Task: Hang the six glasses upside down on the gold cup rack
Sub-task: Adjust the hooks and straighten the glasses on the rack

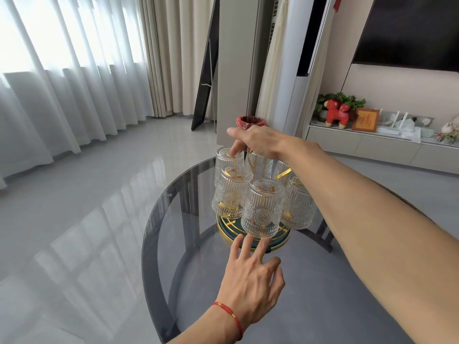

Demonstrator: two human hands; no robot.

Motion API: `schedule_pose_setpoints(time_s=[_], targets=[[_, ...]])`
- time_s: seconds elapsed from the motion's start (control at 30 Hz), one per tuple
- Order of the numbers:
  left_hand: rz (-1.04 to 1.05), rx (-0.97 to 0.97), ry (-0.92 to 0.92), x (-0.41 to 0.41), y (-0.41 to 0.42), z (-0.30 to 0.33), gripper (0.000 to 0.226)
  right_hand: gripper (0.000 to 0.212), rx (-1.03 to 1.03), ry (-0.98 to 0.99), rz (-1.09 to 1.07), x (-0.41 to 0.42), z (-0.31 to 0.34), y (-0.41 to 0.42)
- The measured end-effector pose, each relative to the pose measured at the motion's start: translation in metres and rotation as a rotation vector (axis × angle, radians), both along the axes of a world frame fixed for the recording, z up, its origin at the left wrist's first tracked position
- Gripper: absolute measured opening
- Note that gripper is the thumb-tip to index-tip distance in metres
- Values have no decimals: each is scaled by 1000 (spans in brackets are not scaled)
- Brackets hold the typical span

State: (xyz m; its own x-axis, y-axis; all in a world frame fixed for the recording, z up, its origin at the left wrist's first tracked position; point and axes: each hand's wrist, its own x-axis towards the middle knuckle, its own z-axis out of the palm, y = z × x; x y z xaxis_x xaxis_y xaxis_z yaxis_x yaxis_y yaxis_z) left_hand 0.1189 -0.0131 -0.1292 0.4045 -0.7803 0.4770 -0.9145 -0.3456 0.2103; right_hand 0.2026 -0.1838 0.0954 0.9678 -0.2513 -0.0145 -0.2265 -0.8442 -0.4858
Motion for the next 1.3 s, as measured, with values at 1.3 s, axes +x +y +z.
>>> schedule_pose_setpoints(time_s=[1.3], targets=[[-10,-59,-18,1,-2,0,28,77,-518,-68,4,-99,-65,66]])
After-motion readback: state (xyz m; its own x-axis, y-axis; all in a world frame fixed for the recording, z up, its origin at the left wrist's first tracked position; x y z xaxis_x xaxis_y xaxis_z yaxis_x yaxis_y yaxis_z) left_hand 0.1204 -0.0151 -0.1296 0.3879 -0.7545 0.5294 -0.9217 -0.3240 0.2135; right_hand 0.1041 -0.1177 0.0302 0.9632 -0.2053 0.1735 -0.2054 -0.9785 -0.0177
